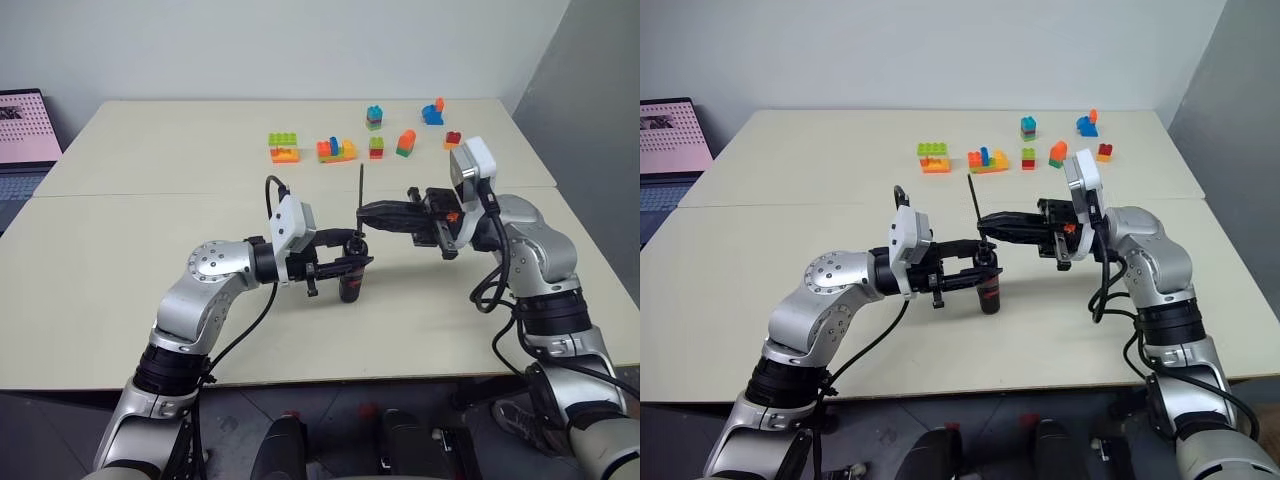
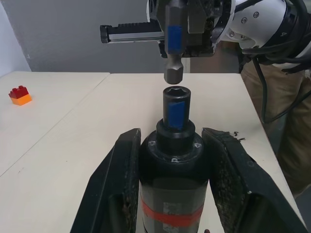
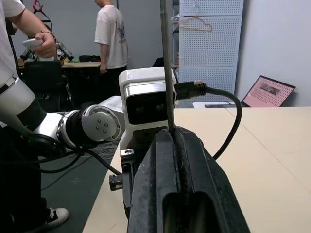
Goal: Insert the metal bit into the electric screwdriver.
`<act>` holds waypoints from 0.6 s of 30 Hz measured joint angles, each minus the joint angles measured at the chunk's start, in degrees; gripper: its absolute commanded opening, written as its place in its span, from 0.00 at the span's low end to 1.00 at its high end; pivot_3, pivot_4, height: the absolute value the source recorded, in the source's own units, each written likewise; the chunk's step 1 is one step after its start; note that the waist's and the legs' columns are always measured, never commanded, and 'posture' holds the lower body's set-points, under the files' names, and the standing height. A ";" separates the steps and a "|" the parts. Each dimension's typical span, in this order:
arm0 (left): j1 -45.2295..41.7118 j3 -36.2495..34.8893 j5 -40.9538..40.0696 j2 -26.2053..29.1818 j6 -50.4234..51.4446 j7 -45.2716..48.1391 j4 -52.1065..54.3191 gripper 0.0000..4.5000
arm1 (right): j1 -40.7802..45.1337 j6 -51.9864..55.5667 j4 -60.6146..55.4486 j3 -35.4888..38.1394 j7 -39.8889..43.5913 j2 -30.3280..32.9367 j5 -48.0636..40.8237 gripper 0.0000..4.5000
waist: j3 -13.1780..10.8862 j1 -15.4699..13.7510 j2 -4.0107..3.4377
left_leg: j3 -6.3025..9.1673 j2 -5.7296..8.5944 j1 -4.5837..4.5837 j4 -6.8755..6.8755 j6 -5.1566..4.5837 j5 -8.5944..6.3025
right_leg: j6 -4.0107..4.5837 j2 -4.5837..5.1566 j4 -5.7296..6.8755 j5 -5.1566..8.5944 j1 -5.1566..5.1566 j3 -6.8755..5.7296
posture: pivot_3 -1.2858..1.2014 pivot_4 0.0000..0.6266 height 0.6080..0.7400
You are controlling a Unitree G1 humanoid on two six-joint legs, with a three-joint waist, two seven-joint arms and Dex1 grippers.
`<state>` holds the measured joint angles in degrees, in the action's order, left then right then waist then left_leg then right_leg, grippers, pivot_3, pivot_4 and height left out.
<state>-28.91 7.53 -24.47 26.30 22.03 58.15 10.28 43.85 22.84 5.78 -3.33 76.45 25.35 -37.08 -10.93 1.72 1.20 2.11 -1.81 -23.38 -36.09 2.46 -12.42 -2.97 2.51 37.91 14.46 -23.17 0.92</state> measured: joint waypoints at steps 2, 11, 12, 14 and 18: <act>0.00 0.00 0.00 0.00 -0.01 0.00 -0.01 0.36 | 0.00 0.00 0.00 0.00 0.01 0.03 0.00 0.00 | 0.00 0.00 0.00 | 0.00 0.00 0.00 0.00 0.00 0.00 | 0.00 0.00 0.00 0.00 0.00 0.00 | 0.52 0.24 1.00; 0.01 0.00 -0.06 0.00 0.05 -0.01 0.00 0.36 | -0.01 0.00 -0.02 -0.01 -0.30 -0.23 -0.01 0.00 | 0.00 0.00 0.00 | 0.00 0.00 0.00 0.00 0.00 0.00 | 0.00 0.00 0.00 0.00 0.00 0.00 | 0.52 0.24 1.00; 0.01 0.00 -0.07 0.00 0.06 -0.01 0.01 0.36 | -0.01 0.00 -0.04 -0.02 -0.32 -0.35 -0.01 0.00 | 0.00 0.00 0.00 | 0.00 0.00 0.00 0.00 0.00 0.00 | 0.00 0.00 0.00 0.00 0.00 0.00 | 0.52 0.24 1.00; 0.01 0.00 -0.07 0.00 0.06 -0.02 0.01 0.36 | -0.01 0.03 -0.09 -0.03 -0.35 -0.51 -0.01 0.00 | 0.00 0.00 0.00 | 0.00 0.00 0.00 0.00 0.00 0.00 | 0.00 0.00 0.00 0.00 0.00 0.00 | 0.52 0.24 1.00; 0.01 0.00 -0.07 0.00 0.05 -0.01 0.01 0.36 | -0.01 0.04 -0.14 -0.06 -0.34 -0.73 -0.01 0.00 | 0.00 0.00 0.00 | 0.00 0.00 0.00 0.00 0.00 0.00 | 0.00 0.00 0.00 0.00 0.00 0.00 | 0.52 0.24 1.00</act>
<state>-28.90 7.53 -24.54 26.31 22.08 58.14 10.29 43.83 22.88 5.64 -3.39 76.12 24.62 -37.10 -10.93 1.72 1.20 2.11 -1.82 -23.38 -36.09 2.46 -12.42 -2.97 2.51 37.91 14.47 -23.17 0.92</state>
